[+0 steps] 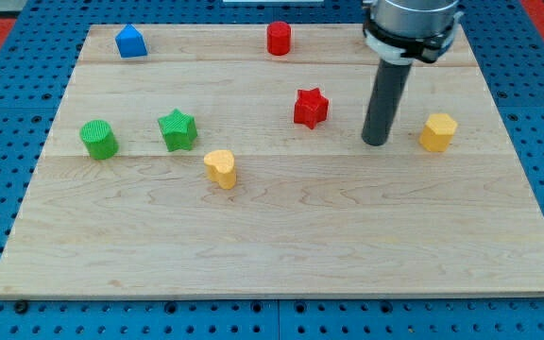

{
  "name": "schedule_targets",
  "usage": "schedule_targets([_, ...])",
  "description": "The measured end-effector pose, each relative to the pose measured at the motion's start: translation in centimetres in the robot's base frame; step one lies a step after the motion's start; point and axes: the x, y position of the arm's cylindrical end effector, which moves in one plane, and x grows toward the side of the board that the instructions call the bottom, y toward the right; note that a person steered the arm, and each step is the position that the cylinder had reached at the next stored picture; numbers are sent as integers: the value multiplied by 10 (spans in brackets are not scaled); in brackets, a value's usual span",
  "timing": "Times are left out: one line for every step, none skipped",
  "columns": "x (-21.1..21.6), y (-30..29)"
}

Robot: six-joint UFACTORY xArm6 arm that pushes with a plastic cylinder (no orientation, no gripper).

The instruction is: Slide red star to bottom right

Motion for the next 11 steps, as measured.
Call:
schedule_targets([-8,-75])
schedule_targets([-38,-145])
schedule_targets([-74,-106])
schedule_targets([-41,-37])
schedule_targets([-5,-12])
schedule_targets([-37,-25])
schedule_targets([-43,8])
schedule_targets([5,-7])
schedule_targets([36,7])
schedule_targets([3,-3])
schedule_targets([2,58])
